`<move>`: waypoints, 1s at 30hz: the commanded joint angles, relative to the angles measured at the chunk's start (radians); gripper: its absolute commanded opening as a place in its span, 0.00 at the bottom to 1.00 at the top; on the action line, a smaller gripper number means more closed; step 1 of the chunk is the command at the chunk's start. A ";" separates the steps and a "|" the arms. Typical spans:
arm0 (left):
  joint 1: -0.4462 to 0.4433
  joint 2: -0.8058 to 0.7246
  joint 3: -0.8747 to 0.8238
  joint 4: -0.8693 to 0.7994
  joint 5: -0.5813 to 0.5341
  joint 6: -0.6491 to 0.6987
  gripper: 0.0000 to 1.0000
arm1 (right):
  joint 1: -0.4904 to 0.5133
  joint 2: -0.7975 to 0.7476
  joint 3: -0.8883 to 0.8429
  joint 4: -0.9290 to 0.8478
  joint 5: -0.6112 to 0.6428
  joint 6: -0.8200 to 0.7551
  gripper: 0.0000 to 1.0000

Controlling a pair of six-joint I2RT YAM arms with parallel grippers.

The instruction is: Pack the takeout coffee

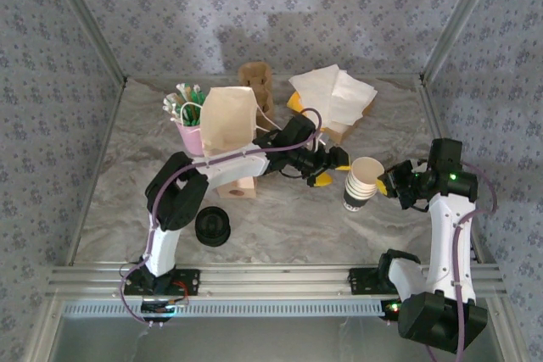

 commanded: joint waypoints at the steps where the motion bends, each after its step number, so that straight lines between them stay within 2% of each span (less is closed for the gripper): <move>1: -0.013 0.021 0.001 0.033 0.034 -0.005 0.82 | -0.008 -0.018 -0.015 0.010 -0.038 0.016 0.00; 18: -0.014 0.020 -0.001 -0.025 0.022 0.031 0.82 | -0.033 -0.052 -0.037 0.117 -0.112 0.102 0.00; 30: -0.014 0.004 0.003 -0.057 0.007 0.049 0.82 | -0.047 -0.072 -0.031 0.137 -0.152 0.105 0.00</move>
